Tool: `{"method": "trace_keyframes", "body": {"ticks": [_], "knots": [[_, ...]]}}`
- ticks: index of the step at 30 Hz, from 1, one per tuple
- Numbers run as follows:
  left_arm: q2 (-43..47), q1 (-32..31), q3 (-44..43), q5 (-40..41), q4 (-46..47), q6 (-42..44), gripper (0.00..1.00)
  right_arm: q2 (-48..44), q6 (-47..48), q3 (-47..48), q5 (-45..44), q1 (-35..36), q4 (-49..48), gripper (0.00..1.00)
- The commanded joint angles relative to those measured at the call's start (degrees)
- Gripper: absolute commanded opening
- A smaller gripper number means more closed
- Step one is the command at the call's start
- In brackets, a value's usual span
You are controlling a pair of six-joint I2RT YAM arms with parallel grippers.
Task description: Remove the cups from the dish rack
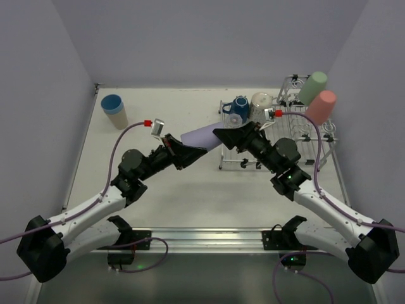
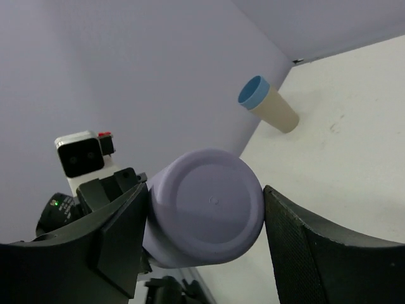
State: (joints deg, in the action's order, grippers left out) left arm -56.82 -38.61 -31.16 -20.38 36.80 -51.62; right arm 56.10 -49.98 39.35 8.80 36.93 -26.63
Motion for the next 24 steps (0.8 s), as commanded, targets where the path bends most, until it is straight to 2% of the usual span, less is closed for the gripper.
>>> {"method": "trace_keyframes", "body": {"ticks": [1, 2, 3, 5, 6, 7, 8, 9, 11, 12, 14, 15, 17, 18, 19, 20, 22, 24], "knots": [[3.37, -0.15, -0.39, 6.22, 3.37, 3.79, 0.05, 2.95, -5.20, -2.70, 4.82, 0.78, -6.93, 0.50], [4.08, -0.15, -1.35, 8.49, 2.50, 4.76, 0.00, 3.66, -6.09, -3.14, 5.35, 0.69, -8.16, 0.55], [4.95, -0.15, -2.49, 9.82, -1.60, 7.55, 0.00, 4.19, -6.62, -3.32, 6.57, 0.69, -9.13, 0.71], [5.22, -0.06, -8.26, 14.37, -7.67, 11.61, 0.00, 5.16, -6.10, -2.71, 7.81, 0.69, -7.22, 0.85], [4.79, 0.03, -11.09, 16.06, -15.27, 15.19, 0.00, 5.08, -5.40, -1.66, 8.60, 0.78, -5.47, 0.95], [4.00, 0.11, -14.42, 17.82, -20.22, 17.49, 0.00, 4.82, -3.57, -1.04, 8.87, 0.78, -3.71, 0.98], [2.86, 0.11, -22.38, 22.44, -25.14, 21.60, 0.00, 3.68, -2.24, -0.51, 9.04, 0.78, 0.66, 0.99], [0.42, 0.20, -26.20, 24.84, -33.98, 23.47, 0.00, 3.06, -1.10, 0.36, 8.96, 0.69, 3.23, 0.99], [-2.49, 1.77, -33.84, 31.67, -43.08, 27.33, 0.00, 0.70, 2.59, 0.46, 8.52, 0.78, 9.19, 0.99], [-6.42, 3.00, -42.15, 33.46, -51.48, 28.23, 0.00, -0.19, 3.73, 0.29, 8.17, 0.86, 11.14, 0.99], [-12.92, 8.69, -50.72, 34.96, -59.61, 30.07, 0.00, -1.60, 7.34, -0.06, 8.08, 0.87, 15.53, 0.99], [-15.14, 10.47, -58.50, 35.67, -66.00, 30.78, 0.00, -2.47, 8.39, -0.15, 8.34, 0.95, 17.12, 0.99], [-19.80, 16.42, -66.80, 36.46, -72.53, 32.97, 0.00, -3.36, 11.38, -0.50, 8.52, 1.39, 20.46, 0.99], [-24.43, 18.46, -71.10, 36.20, -78.66, 33.33, 0.00, -4.14, 12.00, -0.94, 8.60, 1.48, 21.44, 0.99], [-26.57, 20.31, -78.37, 36.03, -81.33, 33.86, 0.00, -4.50, 12.62, -1.29, 8.78, 1.57, 22.06, 0.99], [-30.68, 23.72, -81.84, 35.59, -83.71, 34.47, 0.00, -4.94, 12.80, -1.73, 9.48, 1.83, 22.58, 0.99], [-34.40, 26.64, -90.25, 34.62, -90.56, 35.09, 0.00, -6.60, 12.62, -3.75, 10.01, 2.10, 22.24, 0.99], [-38.71, 30.77, -93.37, 33.13, -94.78, 35.70, 0.00, -7.57, 12.54, -5.59, 10.71, 2.62, 21.80, 0.99]]}}
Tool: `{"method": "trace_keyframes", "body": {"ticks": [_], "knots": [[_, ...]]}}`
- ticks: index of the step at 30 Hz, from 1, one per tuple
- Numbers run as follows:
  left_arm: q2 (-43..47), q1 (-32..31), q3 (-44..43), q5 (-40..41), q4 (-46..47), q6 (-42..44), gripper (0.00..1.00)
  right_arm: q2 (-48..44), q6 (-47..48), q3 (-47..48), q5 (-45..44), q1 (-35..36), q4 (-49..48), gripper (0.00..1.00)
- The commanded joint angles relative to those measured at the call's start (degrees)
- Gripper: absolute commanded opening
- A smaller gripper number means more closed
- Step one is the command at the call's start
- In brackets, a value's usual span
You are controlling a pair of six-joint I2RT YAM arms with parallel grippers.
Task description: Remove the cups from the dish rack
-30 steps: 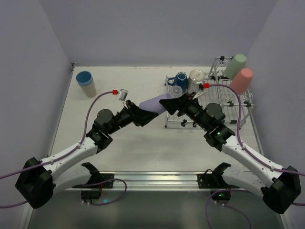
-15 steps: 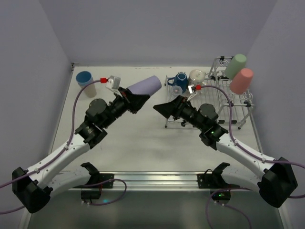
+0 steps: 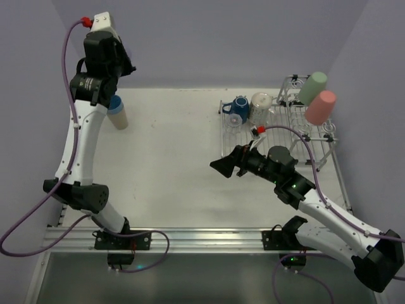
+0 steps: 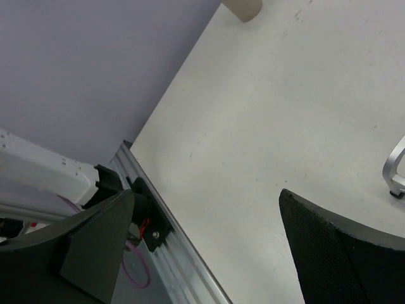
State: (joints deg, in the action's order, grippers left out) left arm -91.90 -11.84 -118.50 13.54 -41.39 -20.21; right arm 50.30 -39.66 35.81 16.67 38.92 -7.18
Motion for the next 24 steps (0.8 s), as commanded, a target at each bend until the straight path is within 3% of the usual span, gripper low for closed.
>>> {"method": "trace_keyframes", "body": {"ticks": [1, 5, 11, 24], "knots": [[-4.34, 5.41, -5.70, -1.93, -16.97, 4.30, 0.00, -2.48, 2.22, -2.58, 3.19, 0.90, 2.52, 0.99], [-4.87, 11.83, -0.79, -5.88, -16.36, 3.86, 0.00, -4.60, 1.78, -5.05, 4.07, 1.33, 1.91, 0.99], [-6.71, 11.84, 1.77, -1.94, -17.85, 5.61, 0.00, -5.66, 0.72, -6.81, 5.48, 1.86, 0.68, 0.99], [-12.43, 13.24, 1.52, -3.43, -17.94, 7.55, 0.00, -3.55, 1.25, -6.63, 4.43, 2.66, 0.50, 0.99]]}}
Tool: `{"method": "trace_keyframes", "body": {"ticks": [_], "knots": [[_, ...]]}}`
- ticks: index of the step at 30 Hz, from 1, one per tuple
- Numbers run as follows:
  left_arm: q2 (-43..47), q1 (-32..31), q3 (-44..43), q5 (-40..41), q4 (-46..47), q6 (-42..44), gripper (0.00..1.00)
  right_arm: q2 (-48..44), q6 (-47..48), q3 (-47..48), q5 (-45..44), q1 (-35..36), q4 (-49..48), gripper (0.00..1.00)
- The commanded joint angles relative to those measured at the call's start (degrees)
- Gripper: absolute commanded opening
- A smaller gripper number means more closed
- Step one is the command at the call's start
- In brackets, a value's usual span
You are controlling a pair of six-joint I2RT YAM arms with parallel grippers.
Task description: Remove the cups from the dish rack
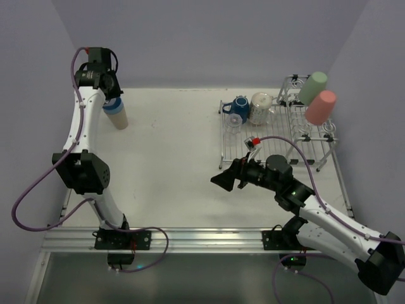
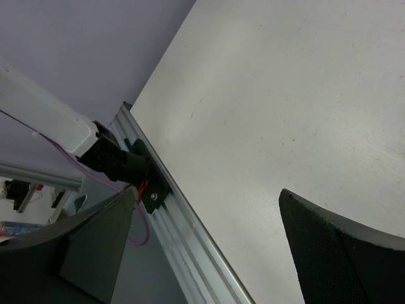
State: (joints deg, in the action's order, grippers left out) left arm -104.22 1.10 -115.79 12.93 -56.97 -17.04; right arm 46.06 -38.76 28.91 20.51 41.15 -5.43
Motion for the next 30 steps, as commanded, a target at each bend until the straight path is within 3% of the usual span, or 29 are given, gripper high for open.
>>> {"method": "trace_keyframes", "body": {"ticks": [1, 27, 30], "knots": [[-0.45, 0.30, -1.72, -3.17, -2.27, 4.56, 0.00, 1.04, 0.36, 0.27, 0.49, 0.51, -1.25, 0.99], [-12.93, 1.27, -7.96, -1.94, -2.18, 6.31, 0.00, 2.98, 2.11, 0.89, -1.97, 1.04, -0.46, 0.99], [-14.42, 1.62, -8.75, -2.12, -1.66, 6.67, 0.11, 3.16, 2.20, 0.80, -2.41, 0.95, -0.90, 0.99]]}}
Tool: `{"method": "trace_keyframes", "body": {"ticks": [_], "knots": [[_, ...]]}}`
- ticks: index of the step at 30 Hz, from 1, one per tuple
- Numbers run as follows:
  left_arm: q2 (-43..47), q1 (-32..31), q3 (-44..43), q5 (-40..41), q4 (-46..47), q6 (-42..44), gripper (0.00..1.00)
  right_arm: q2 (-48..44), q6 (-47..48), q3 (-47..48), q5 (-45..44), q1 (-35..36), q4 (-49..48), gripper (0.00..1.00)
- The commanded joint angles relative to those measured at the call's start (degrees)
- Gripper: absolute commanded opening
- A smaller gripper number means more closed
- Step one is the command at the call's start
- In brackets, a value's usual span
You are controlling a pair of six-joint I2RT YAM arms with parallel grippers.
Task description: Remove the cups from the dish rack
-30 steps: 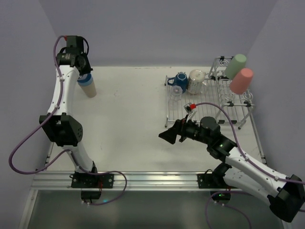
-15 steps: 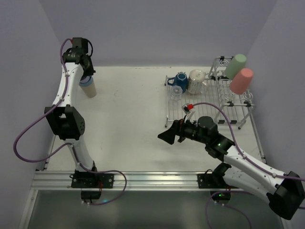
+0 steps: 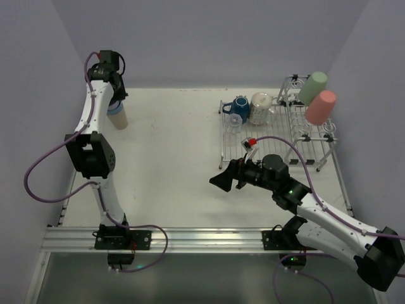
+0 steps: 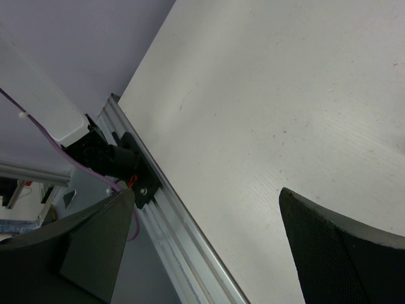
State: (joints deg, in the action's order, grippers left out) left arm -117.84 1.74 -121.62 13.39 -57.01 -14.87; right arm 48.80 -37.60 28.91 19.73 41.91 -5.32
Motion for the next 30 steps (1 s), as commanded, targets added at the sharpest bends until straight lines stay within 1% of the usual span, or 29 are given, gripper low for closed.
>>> {"method": "trace_keyframes", "body": {"ticks": [1, 2, 3, 6, 9, 12, 17, 19, 20, 21, 22, 24, 26, 28, 29, 30], "knots": [[-1.25, 0.99, -3.01, -2.40, -1.35, 4.59, 0.21, 0.68, 1.13, 0.98, -1.62, 0.28, -1.01, 0.99], [-1.42, 1.07, -3.09, -2.40, -1.26, 4.68, 0.25, 0.86, 1.30, 1.15, -1.62, 0.28, -0.83, 0.99], [-1.51, 1.16, -3.18, -2.23, -1.00, 4.85, 0.32, 1.04, 1.39, 1.24, -1.53, 0.28, -0.74, 0.99], [-1.69, 1.34, -3.44, -2.14, -0.38, 5.03, 0.41, 1.74, 1.57, 1.50, -1.71, 0.36, -0.57, 0.99], [-2.30, 1.60, -4.32, -2.40, -0.29, 5.29, 0.54, 2.53, 1.66, 1.94, -1.80, 0.36, -0.39, 0.99], [-3.27, 1.78, -5.20, -3.10, -0.20, 5.21, 0.58, 2.97, 1.83, 2.21, -1.97, 0.36, -0.13, 0.99], [-3.10, 1.95, -5.99, -3.37, 0.59, 5.12, 0.60, 3.41, 2.27, 2.91, -2.32, 0.28, 0.31, 0.99], [-1.70, 1.87, -5.91, -3.89, 1.72, 4.77, 0.68, 3.50, 2.36, 3.35, -2.41, 0.28, 0.49, 0.99], [-0.99, 1.87, -5.82, -4.16, 2.25, 4.68, 0.75, 3.59, 2.36, 3.61, -2.50, 0.36, 0.58, 0.99], [0.75, 1.95, -5.73, -4.68, 2.78, 4.42, 0.87, 3.59, 2.36, 3.79, -2.41, 0.28, 0.66, 0.99], [1.73, 1.95, -5.73, -4.95, 3.83, 4.24, 0.90, 3.67, 2.36, 4.14, -2.41, 0.28, 0.75, 0.99], [5.06, 1.87, -5.38, -6.08, 6.02, 3.45, 0.96, 3.94, 2.19, 4.93, -2.41, 0.45, 1.27, 0.99], [7.88, 1.78, -3.89, -7.58, 8.14, 2.58, 0.98, 4.03, 2.10, 5.54, -2.76, 0.54, 1.63, 0.99], [12.79, 1.78, -2.14, -11.35, 11.90, 1.78, 0.99, 3.94, 2.10, 6.77, -3.11, 0.63, 2.42, 0.99], [14.64, 1.43, 0.66, -12.76, 13.49, 1.43, 0.99, 3.85, 2.10, 7.30, -3.29, 0.63, 2.68, 0.99], [18.75, 0.99, 2.34, -16.34, 16.47, 0.38, 0.99, 3.76, 2.27, 8.61, -3.90, 0.72, 3.56, 0.99]]}}
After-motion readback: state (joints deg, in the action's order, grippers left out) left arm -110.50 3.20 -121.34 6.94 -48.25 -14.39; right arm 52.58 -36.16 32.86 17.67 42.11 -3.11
